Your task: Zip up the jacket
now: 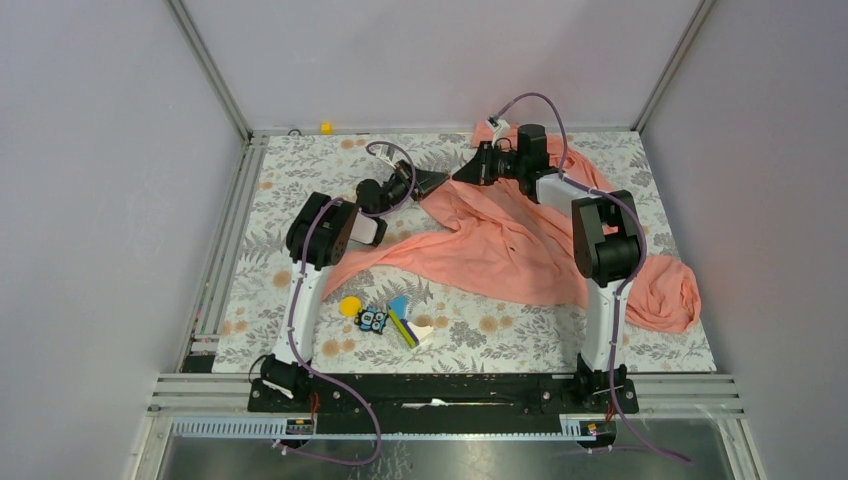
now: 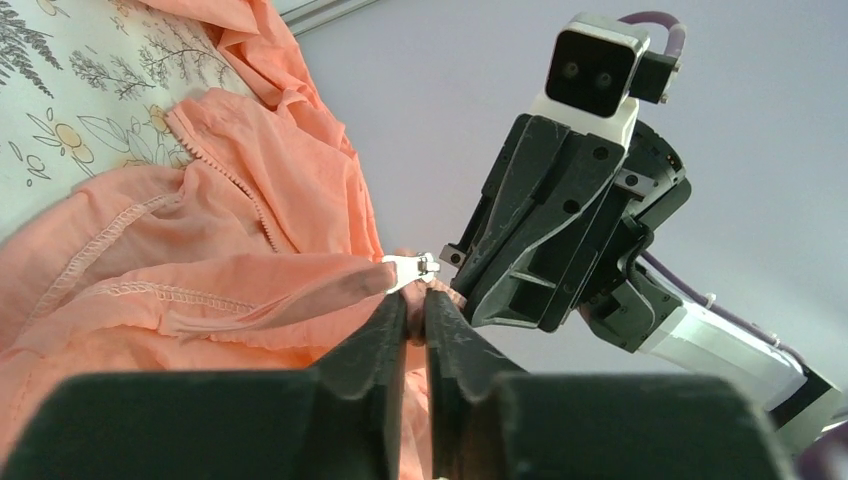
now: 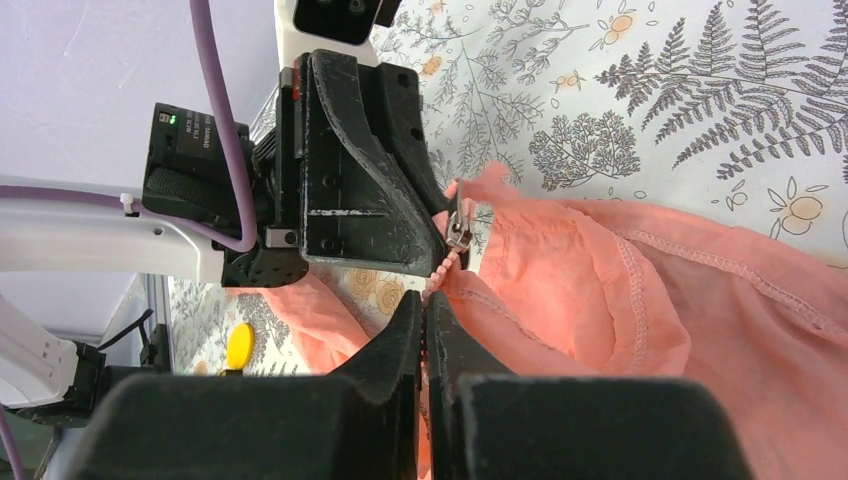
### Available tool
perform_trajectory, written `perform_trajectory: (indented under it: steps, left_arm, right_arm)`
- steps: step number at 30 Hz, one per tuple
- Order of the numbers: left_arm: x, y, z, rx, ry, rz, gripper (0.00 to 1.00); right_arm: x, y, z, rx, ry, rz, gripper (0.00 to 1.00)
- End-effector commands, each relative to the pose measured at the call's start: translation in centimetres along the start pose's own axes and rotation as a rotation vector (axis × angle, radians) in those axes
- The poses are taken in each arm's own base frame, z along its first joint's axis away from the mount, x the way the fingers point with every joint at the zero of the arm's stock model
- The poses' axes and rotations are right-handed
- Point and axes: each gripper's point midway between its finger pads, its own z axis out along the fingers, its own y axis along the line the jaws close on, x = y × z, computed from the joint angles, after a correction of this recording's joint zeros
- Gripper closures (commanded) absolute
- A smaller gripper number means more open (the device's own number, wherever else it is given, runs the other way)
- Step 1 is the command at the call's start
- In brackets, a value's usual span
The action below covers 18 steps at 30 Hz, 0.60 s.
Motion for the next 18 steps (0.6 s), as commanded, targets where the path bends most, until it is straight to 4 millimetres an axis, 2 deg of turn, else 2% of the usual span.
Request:
perform_trajectory:
  steps: [1, 3, 4, 6, 8, 10, 12, 15, 18]
  left_arm:
    - [-0.3, -2.7, 0.2, 0.112, -0.014, 0.099, 0.97]
    - [-0.2, -2.6, 0.0, 0.103, -0.019, 0.112, 1.0]
    - [-0.2, -2.6, -0.1, 0.1, -0.019, 0.119, 1.0]
    - [-0.1, -2.4, -0.1, 0.095, -0.013, 0.132, 1.0]
    - [0.1, -2.2, -0.1, 0.087, -0.009, 0.146, 1.0]
    - [0.2, -2.1, -0.3, 0.077, -0.006, 0.157, 1.0]
    - [0.2, -1.9, -0.3, 0.059, -0.004, 0.169, 1.0]
    - [0.4, -1.5, -0.4, 0.022, 0.001, 0.183, 1.0]
    - [0.7, -1.4, -0.5, 0.002, 0.007, 0.195, 1.0]
  right_arm:
    - [-3.1, 2.6, -1.1, -0.007, -0.063, -0.077, 1.0]
    - [-3.3, 1.8, -1.3, 0.058, -0.067, -0.071, 0.98]
    - [-3.6, 1.3, -1.5, 0.103, -0.072, -0.067, 0.94]
    - [-3.9, 0.1, -2.2, 0.212, -0.07, -0.048, 0.8]
    - [-4.3, -1.3, -3.3, 0.347, -0.072, -0.03, 0.61]
    - [-4.7, -3.1, -4.7, 0.494, -0.075, -0.021, 0.49]
    - [-4.4, -5.0, -6.0, 0.626, -0.043, -0.021, 0.44]
    - [-5.0, -7.6, -7.2, 0.772, 0.0, -0.052, 0.41]
    - [-5.7, -9.7, -7.3, 0.853, 0.053, -0.078, 0.4]
